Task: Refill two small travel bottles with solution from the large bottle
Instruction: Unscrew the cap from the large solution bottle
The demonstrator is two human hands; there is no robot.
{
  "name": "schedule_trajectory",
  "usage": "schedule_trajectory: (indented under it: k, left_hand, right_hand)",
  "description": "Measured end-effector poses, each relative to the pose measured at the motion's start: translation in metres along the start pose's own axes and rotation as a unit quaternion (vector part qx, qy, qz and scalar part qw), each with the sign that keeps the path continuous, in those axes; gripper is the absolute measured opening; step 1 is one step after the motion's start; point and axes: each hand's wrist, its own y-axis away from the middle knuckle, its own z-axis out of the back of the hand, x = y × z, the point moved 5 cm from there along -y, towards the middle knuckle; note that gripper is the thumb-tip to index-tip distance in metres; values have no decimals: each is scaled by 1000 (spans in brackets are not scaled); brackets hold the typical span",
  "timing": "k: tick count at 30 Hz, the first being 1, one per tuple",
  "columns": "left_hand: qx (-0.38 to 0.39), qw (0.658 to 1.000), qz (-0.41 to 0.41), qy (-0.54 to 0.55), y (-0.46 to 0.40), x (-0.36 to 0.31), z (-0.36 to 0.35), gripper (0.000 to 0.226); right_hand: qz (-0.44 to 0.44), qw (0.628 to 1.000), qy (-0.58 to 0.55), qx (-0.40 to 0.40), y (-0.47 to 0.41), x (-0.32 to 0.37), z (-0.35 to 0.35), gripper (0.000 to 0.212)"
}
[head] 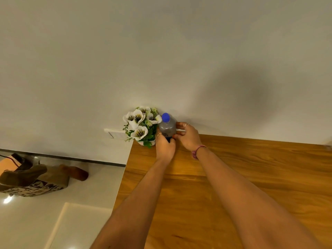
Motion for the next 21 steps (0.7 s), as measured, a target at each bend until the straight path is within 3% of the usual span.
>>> schedule_trajectory:
  k: [8, 12, 21]
  left_hand:
    - [-16, 1000, -17, -5, 17, -11, -8, 66]
    - [7, 1000, -24, 2, 40, -16, -16, 72]
    - [68, 997, -40, -20, 111, -20, -43, 61]
  right_hand:
    - [26, 999, -15, -25, 23, -1, 17, 52]
    - [32, 999, -10, -28, 46, -5, 42, 58]
    - [34, 999, 24, -24, 127, -31, 115, 59]
